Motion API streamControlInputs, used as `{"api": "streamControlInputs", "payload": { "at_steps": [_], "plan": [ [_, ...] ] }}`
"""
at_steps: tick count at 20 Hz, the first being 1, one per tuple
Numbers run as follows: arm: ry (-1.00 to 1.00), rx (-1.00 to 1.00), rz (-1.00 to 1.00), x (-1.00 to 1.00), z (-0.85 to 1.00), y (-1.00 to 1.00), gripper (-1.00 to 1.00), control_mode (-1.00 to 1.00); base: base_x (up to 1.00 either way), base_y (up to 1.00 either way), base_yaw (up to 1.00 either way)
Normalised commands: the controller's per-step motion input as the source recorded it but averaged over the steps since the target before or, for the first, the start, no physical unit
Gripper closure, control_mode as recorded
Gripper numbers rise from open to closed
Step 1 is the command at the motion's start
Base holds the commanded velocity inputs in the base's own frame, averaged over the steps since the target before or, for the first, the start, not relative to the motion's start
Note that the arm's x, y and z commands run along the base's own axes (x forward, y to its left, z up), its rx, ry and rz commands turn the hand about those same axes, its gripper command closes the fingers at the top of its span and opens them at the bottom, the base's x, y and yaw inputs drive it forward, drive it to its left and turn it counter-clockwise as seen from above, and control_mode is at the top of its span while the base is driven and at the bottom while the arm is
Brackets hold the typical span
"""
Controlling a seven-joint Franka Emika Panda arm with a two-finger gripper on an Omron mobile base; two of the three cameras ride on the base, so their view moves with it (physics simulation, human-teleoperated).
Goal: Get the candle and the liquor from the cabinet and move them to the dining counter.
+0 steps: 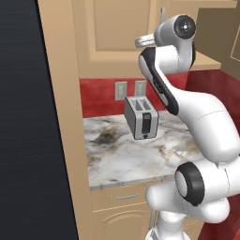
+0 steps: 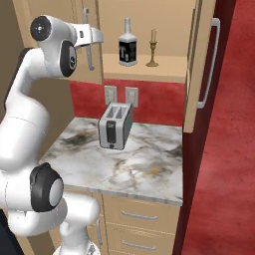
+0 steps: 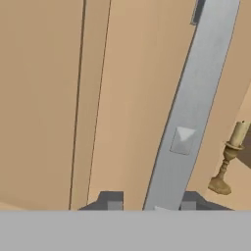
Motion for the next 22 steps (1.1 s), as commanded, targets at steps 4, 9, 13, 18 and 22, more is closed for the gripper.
{"api": "streamControlInputs", "payload": {
  "at_steps": [4, 9, 13, 18, 22],
  "plan": [
    [0.00, -0.01, 0.03, -0.73, 0.00, 0.70, 1.00, -1.00, 0.00, 0.00, 0.00],
    [0.00, -0.01, 0.03, -0.67, -0.02, 0.63, 1.00, -1.00, 0.00, 0.00, 0.00],
    [0.00, 0.00, 0.03, -0.35, 0.00, 0.32, -1.00, -1.00, 0.00, 0.00, 0.00],
    [-0.04, 0.03, 0.00, -0.26, 0.00, 0.00, -1.00, -1.00, 0.00, 0.00, 0.00],
    [-0.06, 0.04, 0.00, -0.28, 0.00, 0.00, -1.00, -1.00, 0.00, 0.00, 0.00]
  ]
}}
